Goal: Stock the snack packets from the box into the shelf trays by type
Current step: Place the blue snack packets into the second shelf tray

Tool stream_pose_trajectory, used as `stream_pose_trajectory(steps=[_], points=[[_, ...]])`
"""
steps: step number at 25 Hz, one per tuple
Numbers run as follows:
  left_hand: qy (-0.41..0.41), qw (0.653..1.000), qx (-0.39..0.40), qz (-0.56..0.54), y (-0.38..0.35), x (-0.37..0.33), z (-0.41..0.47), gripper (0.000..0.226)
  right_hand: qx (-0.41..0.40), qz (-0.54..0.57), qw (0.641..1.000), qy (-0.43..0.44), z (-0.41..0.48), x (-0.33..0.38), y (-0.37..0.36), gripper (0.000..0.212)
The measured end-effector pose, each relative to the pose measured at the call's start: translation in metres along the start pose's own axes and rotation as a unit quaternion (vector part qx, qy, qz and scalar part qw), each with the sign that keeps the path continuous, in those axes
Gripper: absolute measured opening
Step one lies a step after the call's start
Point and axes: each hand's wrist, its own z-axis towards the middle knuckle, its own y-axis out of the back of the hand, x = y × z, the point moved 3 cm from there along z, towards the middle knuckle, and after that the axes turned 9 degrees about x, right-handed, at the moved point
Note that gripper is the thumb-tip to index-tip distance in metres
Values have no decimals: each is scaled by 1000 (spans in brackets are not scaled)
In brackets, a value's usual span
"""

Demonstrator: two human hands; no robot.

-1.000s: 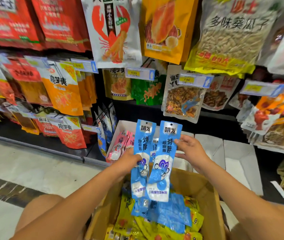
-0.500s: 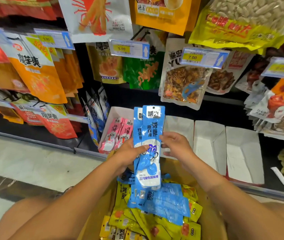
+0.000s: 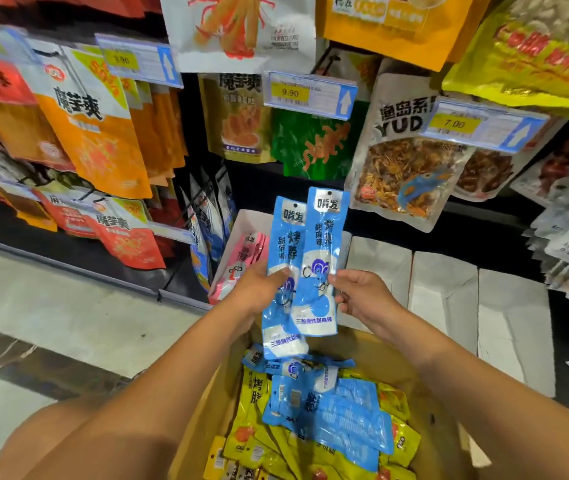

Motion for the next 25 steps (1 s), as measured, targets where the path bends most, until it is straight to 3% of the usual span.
stream_pose_trajectory(steps=[4, 9, 12, 19, 23, 25], points=[[-17, 999, -42, 4, 24, -7, -3, 20, -32, 14, 999, -9, 44, 3, 7, 9], [-16, 996, -85, -2, 45, -6, -3, 12, -89, -60, 992, -65, 100, -21, 24, 13], [-8, 995, -101, -19, 54, -3, 1, 18, -114, -97, 983, -103, 132, -43, 31, 19], [-1, 993, -114, -11, 65, -2, 8, 27, -100, -94, 978, -159, 178, -79, 9, 13], [18, 991, -129, -12, 73, 2, 11, 18, -89, -83, 975, -186, 205, -98, -9, 4], [23, 990, -140, -26, 77, 7, 11, 29, -94, -105, 971, -191, 216, -108, -11, 4]])
